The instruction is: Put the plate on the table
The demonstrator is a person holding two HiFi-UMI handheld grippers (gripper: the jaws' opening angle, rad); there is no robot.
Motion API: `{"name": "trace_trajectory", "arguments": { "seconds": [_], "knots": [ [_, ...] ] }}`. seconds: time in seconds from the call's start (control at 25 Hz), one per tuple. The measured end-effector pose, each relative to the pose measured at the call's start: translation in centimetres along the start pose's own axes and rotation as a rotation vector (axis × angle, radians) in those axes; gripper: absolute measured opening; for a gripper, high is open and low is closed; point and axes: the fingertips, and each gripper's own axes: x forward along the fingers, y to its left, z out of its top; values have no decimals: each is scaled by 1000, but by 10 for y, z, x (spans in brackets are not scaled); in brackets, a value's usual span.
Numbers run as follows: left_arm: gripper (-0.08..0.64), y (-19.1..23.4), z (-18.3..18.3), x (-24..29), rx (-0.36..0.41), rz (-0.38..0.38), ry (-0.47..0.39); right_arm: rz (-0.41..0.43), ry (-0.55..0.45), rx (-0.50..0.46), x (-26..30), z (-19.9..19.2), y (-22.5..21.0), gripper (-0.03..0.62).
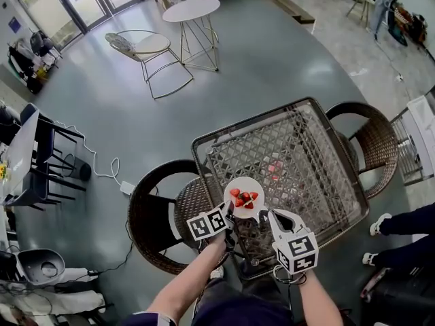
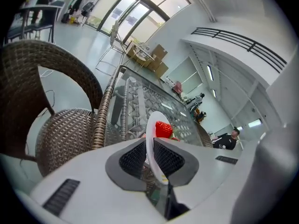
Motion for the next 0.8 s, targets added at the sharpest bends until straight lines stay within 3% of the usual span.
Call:
{"name": "trace_trajectory", "arguments": {
  "seconds": [0.4, 0.8],
  "knots": [
    [63, 9, -8, 2, 169, 128, 34, -2, 0, -1, -6, -7, -1, 3],
    [83, 15, -13, 3, 262, 170, 51, -5, 5, -8, -12, -11, 4, 3]
  ]
}}
